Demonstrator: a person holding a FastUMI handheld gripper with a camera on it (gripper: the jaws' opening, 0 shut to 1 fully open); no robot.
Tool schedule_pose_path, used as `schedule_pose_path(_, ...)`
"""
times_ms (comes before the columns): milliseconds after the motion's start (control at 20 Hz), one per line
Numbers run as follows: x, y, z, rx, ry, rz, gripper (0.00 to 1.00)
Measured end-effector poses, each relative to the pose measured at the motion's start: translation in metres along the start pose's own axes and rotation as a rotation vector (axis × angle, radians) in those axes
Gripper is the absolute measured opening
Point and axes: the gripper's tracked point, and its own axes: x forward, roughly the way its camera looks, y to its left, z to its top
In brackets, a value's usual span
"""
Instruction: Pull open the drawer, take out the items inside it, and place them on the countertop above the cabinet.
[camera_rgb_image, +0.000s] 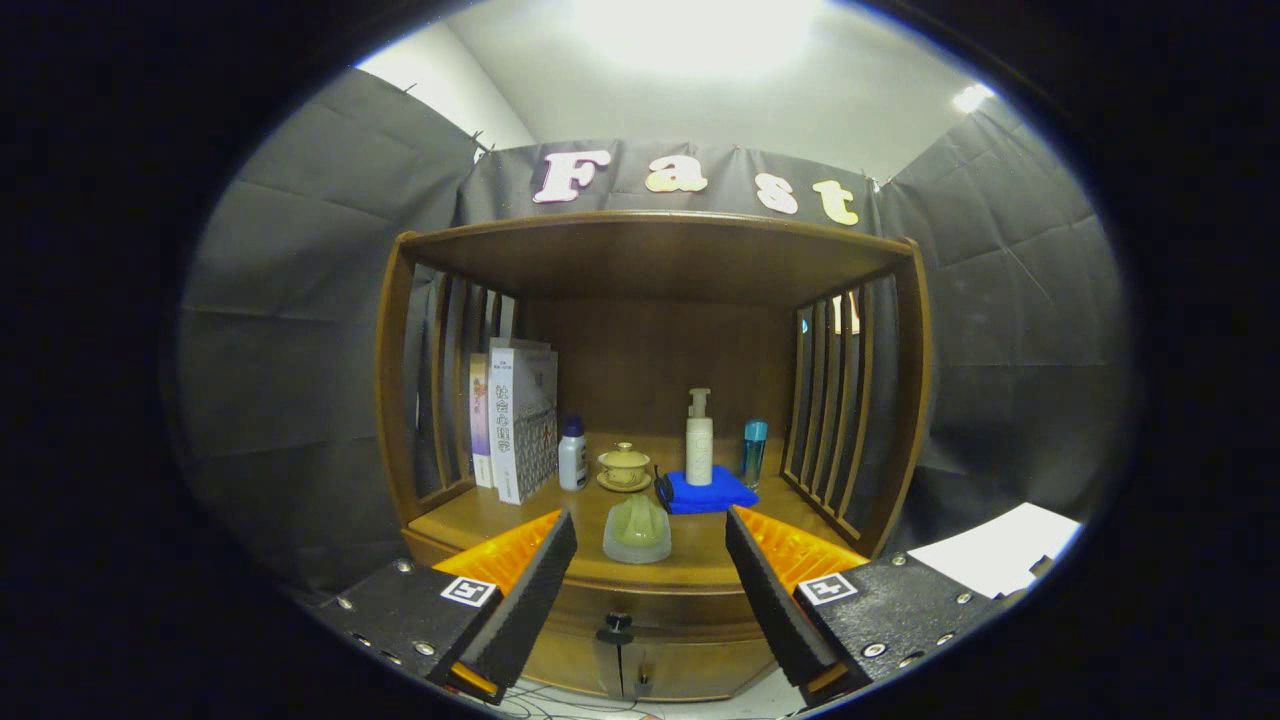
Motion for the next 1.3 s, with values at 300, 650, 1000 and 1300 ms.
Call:
schedule_pose_path(300,-0.022,0.002,0.01,0.012,-0.024,-0.046,0.94)
schedule_pose_path(650,-0.031,0.012,0.02,0.019,-0.05,-0.039,0.94)
schedule_pose_path(1000,-0.036,0.013,0.023,-0.012,-0.059,-0.046,0.94)
schedule_pose_path(1300,-0.034,0.004,0.022,-0.024,-0.057,-0.073,0.94)
